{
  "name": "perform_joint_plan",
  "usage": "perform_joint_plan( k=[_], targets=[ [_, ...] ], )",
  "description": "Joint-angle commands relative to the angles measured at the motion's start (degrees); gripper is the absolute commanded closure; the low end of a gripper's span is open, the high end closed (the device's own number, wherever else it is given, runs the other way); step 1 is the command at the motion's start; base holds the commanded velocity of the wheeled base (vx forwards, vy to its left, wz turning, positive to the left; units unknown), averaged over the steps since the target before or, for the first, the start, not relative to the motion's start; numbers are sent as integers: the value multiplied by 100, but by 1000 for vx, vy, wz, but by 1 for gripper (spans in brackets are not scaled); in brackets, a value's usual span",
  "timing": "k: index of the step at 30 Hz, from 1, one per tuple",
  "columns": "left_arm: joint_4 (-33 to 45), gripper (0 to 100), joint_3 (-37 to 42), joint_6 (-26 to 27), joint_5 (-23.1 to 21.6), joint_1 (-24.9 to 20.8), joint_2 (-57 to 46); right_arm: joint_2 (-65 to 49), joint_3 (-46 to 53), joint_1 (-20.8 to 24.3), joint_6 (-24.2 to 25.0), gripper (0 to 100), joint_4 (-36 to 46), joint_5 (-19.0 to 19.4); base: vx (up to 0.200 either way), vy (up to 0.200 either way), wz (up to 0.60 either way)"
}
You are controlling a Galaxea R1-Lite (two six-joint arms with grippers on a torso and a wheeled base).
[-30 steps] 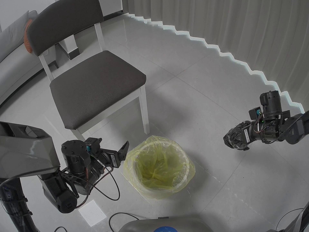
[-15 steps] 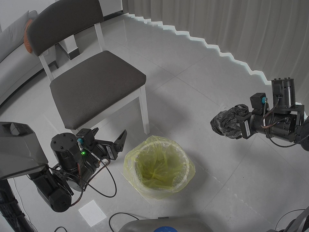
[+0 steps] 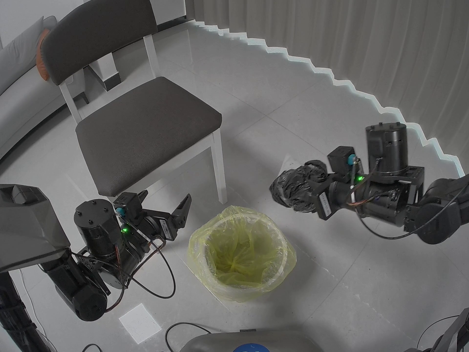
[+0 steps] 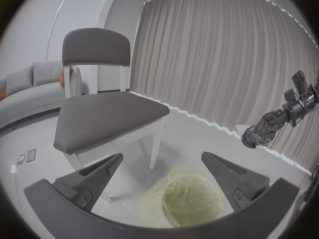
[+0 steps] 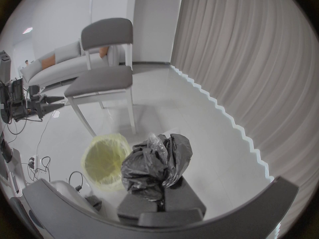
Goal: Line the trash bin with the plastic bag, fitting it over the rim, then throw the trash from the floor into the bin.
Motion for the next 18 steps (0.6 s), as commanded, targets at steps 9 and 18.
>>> perform_joint_plan(
  k=[9, 18],
  targets=[
    [-93, 0, -11, 115, -16, 38, 72, 1092, -157, 751, 38, 100, -182, 3, 0, 0, 0],
    [-93, 0, 41, 124, -16, 30, -34, 1892, -465, 909, 55, 100, -182, -23, 0, 0, 0]
  ],
)
